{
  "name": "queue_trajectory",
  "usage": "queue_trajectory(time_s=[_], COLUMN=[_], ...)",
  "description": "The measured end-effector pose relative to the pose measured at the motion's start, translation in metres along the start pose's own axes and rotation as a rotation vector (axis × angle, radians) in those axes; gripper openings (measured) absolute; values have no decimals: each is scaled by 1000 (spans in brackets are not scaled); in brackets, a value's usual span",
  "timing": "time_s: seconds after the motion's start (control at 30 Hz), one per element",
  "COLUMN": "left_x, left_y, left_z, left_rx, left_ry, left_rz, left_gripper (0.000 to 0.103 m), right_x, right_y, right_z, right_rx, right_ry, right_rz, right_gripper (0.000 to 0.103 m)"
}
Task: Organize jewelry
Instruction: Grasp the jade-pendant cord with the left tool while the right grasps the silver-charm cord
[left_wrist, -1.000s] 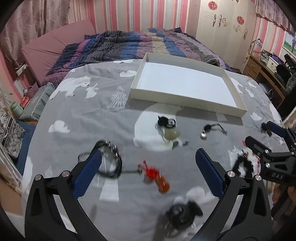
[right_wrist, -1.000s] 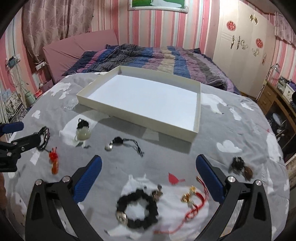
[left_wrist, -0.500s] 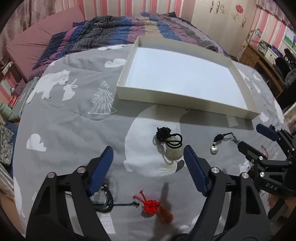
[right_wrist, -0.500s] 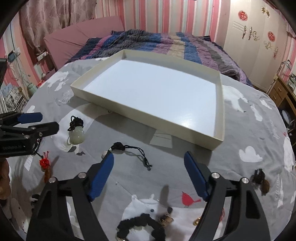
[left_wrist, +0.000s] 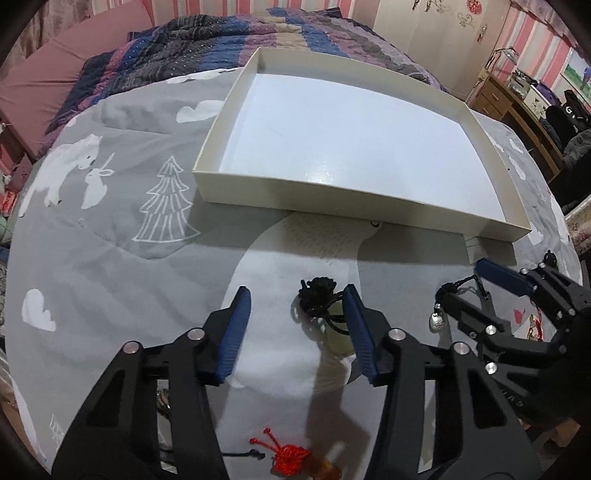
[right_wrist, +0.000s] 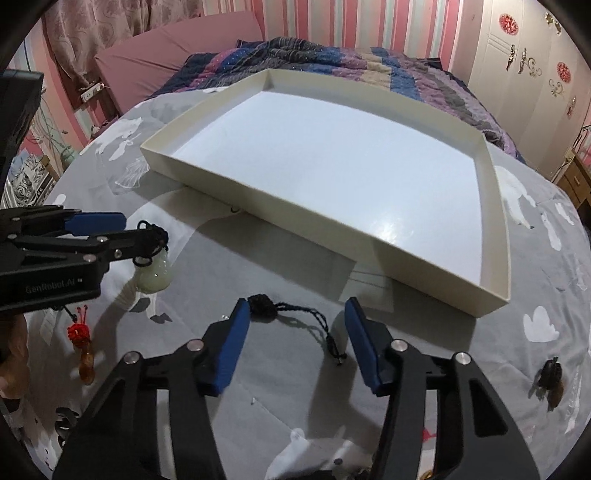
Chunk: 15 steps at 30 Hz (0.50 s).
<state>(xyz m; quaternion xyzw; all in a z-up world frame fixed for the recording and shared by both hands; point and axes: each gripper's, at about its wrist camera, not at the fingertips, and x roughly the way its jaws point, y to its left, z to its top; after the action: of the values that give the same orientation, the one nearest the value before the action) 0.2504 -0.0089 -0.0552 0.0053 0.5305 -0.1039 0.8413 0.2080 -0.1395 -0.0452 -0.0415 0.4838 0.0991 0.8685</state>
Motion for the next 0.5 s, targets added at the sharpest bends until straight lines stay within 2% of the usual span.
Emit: queue_trajectory(time_s=[0.07,0.2,0.27,0.5], left_x=[0,1,4,4], left_y=[-1,-4,-7,-7], left_z=[0,2,5,4], left_rx=[-2,7,13,1], left_ry=[1,6,6,12], left_rz=[-23,-70,-67,-76], left_gripper=[40,22,21,16], right_x=[1,3,3,3], right_y=[1,1,1,-4], right_z=[0,1,2,6], right_rx=[-5,-14,-14,-13], right_ry=[-2,-9,-12,-17], right_rz=[7,29,37,55], right_gripper=[50,40,38,19])
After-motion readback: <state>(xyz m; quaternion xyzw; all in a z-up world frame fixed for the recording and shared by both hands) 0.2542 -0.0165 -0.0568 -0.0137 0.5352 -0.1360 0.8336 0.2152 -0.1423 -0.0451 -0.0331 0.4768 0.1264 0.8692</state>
